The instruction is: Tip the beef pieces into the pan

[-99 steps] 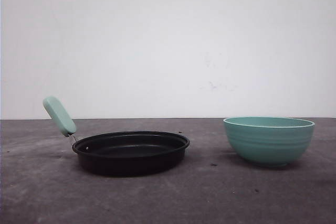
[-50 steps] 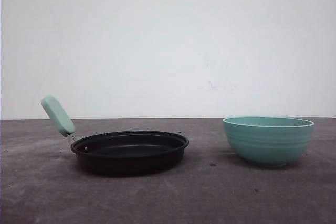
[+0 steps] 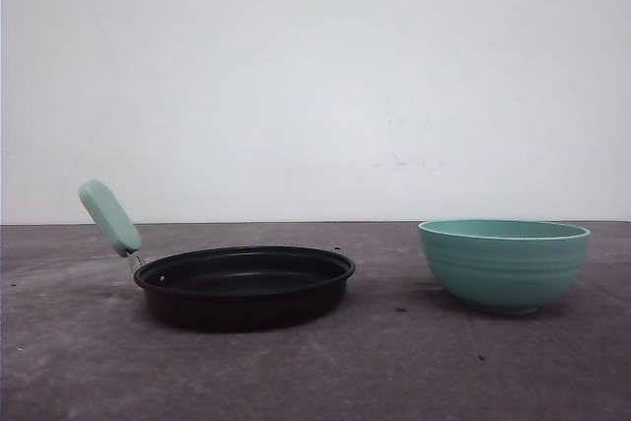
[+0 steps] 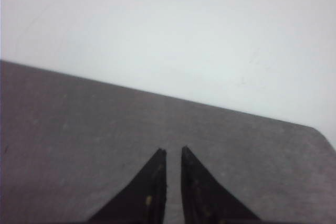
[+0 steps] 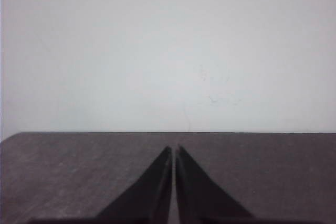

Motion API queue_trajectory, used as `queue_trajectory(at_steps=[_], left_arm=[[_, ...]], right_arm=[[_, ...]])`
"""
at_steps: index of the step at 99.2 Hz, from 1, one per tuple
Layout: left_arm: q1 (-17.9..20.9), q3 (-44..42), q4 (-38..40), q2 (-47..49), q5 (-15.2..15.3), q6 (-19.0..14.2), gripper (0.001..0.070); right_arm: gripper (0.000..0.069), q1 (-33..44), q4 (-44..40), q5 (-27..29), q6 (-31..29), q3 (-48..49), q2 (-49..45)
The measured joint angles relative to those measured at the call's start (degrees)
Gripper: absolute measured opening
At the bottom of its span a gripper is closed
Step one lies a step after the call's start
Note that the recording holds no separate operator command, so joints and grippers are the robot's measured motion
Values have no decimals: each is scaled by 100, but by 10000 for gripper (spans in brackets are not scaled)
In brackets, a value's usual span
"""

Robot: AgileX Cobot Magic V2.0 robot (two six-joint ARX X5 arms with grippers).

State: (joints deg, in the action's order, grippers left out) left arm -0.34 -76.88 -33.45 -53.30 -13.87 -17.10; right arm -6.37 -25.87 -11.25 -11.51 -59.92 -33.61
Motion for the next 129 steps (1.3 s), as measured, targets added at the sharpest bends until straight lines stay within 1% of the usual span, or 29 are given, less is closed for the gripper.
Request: queue_trajectory(at_steps=[5, 9, 11, 14, 18, 20, 23, 29, 30, 35, 39, 43, 49, 56, 68, 75, 85, 92, 97, 109, 118, 129], left_arm=[[-48, -264, 4, -59, -142, 4, 26], [-94, -363, 31, -57, -243, 7, 26], [-111, -378, 44, -42, -282, 13, 26], [-144, -378, 26, -22, -308, 17, 28], [-177, -378, -70, -17, -348, 17, 49], [-186, -378, -120, -15, -372, 15, 73], [-208, -376, -201, -15, -391, 15, 135], [-245, -376, -361, -31, -393, 17, 313], [-254, -376, -411, -42, -393, 17, 360], [-269, -367, -573, -76, -391, 17, 509], [-284, -356, -684, -101, -389, 20, 601], [-317, -334, -752, -109, -389, 15, 652], [-391, -249, -745, -101, -372, -31, 688], [-509, -11, -656, -59, -278, -107, 692], [-691, 992, -192, 50, -278, -413, 692], [-774, 1801, 192, 50, -280, -721, 692], [-841, 3008, 804, -31, -308, -1283, 692], [-848, 3672, 1147, -109, -435, -1674, 692], [-857, 4017, 1403, -195, -481, -1882, 692], [-857, 4293, 1818, -527, -542, -2129, 692], [-857, 4304, 2020, -874, -555, -2199, 692], [-876, 4308, 2439, -1327, -748, -2267, 692]], right_arm=[[44, 0, -50, -127, 39, -151, -138], [105, 0, -55, -236, 44, -232, -221], [151, 0, -57, -280, 37, -267, -260], [240, 0, -57, -332, 4, -308, -317], [360, 0, -59, -365, -81, -350, -380], [421, 0, -57, -365, -131, -363, -409], [511, 0, -59, -376, -223, -367, -446], [690, 0, -109, -398, -378, -367, -509], [684, 0, -140, -404, -470, -367, -525], [686, 0, -232, -433, -498, -367, -579], [686, 0, -323, -448, -531, -367, -621], [686, 0, -404, -461, -540, -367, -658], [686, 0, -542, -463, -549, -367, -717], [686, 0, -754, -466, -546, -367, -807], [686, 0, -1259, -468, -533, -367, -1058], [686, 0, -1554, -466, -457, -367, -1235], [686, 0, -1930, -422, -225, -367, -1445], [686, 0, -2092, -271, -83, -367, -1523], [686, 0, -2135, -142, 0, -367, -1591], [686, 0, -2138, -70, 105, -367, -1836], [686, 0, -2135, -70, 127, -367, -2024], [686, 0, -2109, -72, 140, -367, -2173]])
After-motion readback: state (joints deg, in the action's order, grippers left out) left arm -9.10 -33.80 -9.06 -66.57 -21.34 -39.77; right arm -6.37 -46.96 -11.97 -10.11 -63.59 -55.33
